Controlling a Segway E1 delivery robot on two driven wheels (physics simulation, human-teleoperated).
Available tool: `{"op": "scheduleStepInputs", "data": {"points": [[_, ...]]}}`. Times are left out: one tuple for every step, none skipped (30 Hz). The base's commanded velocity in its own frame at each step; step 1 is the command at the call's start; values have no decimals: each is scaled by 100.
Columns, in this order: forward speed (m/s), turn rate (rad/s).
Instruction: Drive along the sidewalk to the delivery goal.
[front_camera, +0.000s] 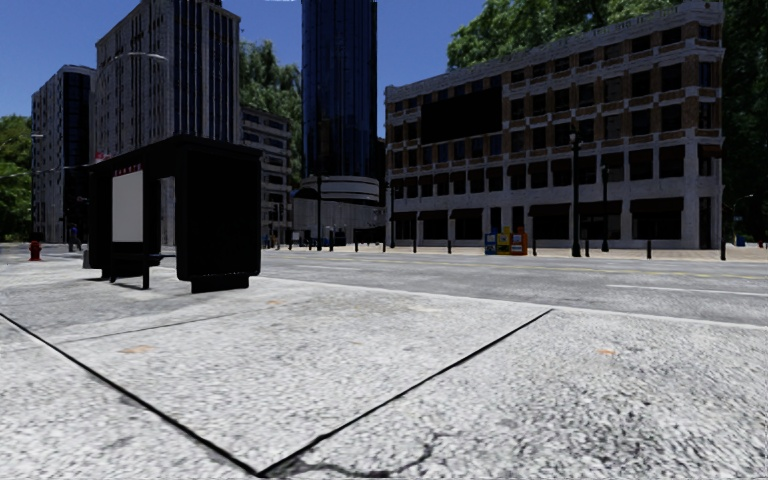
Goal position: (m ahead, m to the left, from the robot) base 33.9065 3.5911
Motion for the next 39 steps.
{"op": "scheduleStepInputs", "data": {"points": [[200,57],[200,57],[200,58],[200,58],[200,59],[200,59],[200,59],[200,59],[200,59],[200,59],[200,59],[200,59],[200,59],[200,59],[200,59],[200,59],[200,60],[200,60],[200,60],[200,60],[200,60],[200,60],[200,60],[200,60],[200,60],[200,60],[200,60],[200,60],[200,60],[200,60],[200,60],[200,60],[200,60],[200,60],[200,60],[200,60],[200,60],[200,60],[200,60]]}}
